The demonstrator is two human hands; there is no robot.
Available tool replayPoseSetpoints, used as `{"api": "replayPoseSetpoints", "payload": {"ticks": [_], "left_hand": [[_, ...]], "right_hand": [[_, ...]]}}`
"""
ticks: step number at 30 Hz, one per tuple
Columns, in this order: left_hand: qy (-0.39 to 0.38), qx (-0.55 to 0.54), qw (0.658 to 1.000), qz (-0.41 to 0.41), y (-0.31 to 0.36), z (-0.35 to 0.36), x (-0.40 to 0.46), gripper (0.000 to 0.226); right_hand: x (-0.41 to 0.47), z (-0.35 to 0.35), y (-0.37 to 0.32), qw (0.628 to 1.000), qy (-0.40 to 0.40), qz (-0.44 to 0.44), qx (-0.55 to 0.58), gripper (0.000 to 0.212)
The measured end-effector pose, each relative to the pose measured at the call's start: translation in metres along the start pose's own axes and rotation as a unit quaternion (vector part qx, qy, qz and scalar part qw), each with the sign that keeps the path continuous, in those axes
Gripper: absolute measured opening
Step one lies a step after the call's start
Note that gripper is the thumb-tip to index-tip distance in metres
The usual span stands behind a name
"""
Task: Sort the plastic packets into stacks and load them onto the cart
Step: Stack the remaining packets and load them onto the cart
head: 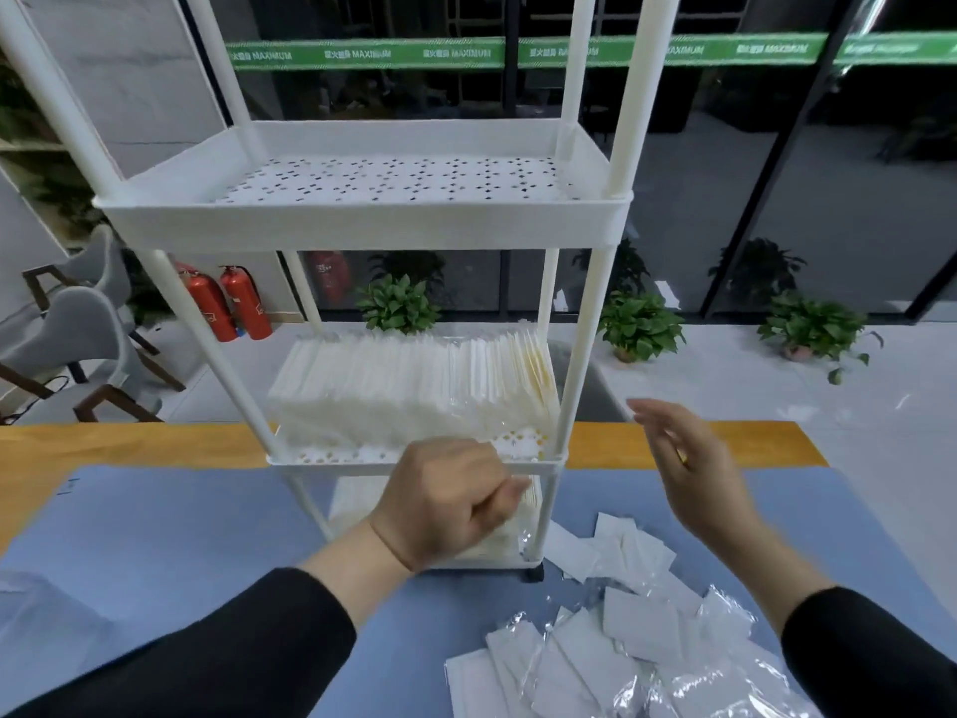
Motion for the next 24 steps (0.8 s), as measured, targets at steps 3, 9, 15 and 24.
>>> {"api": "replayPoseSetpoints", "payload": {"ticks": [3, 9, 15, 24], "left_hand": [[-0.047, -0.042, 0.998, 0.014, 0.03, 0.033, -0.036, 0.051], [-0.235, -0.102, 0.957, -0.138, 0.066, 0.114, -0.111, 0.044], [-0.513, -0.131, 0.747, -0.402, 0.057, 0.17, -0.178, 0.036], [-0.413, -0.143, 0.625, -0.647, 0.04, 0.192, -0.241, 0.069]], "right_hand": [[-0.058, 0.014, 0.041, 0.997, 0.02, 0.076, -0.016, 0.027], [-0.205, 0.047, 0.102, 0.946, -0.032, 0.315, -0.076, 0.024], [-0.297, 0.092, 0.122, 0.886, -0.097, 0.449, -0.06, 0.048], [-0.298, 0.155, 0.113, 0.895, -0.132, 0.426, -0.015, 0.045]]}}
Point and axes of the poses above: each hand's wrist, its own x-axis towards the middle knuckle, its own z-axis out of the palm, y = z × x, the point moved 2 cm from there along x, towards the middle knuckle, and after that the axes turned 12 degrees about -y, right-handed, at the moved point
